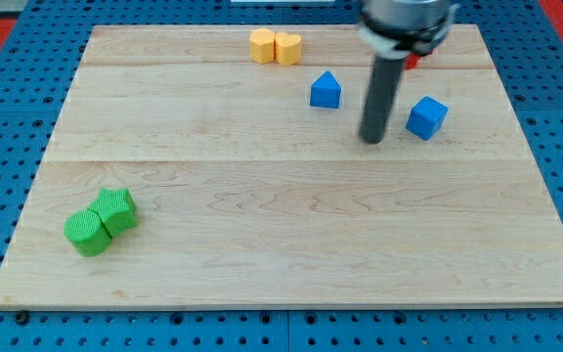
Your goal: Push the triangle towards the cube
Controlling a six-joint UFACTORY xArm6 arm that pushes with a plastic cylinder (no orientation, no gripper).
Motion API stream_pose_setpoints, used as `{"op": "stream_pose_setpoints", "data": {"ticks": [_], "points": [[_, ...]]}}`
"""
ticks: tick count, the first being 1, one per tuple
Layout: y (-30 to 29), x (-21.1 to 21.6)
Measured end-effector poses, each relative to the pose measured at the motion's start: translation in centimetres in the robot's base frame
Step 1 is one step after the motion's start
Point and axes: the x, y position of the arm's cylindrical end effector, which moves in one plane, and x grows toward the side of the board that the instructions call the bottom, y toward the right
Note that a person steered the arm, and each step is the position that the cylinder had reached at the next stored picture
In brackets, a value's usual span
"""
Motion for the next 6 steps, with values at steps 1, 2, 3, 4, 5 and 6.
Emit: {"op": "stream_pose_setpoints", "data": {"ticks": [1, 2, 3, 4, 5, 6], "points": [[-8.2, -1.1], [-10.1, -5.2], [-10.5, -9.0], [-8.2, -11.7], [1.1, -6.8], [3.7, -2.5]]}}
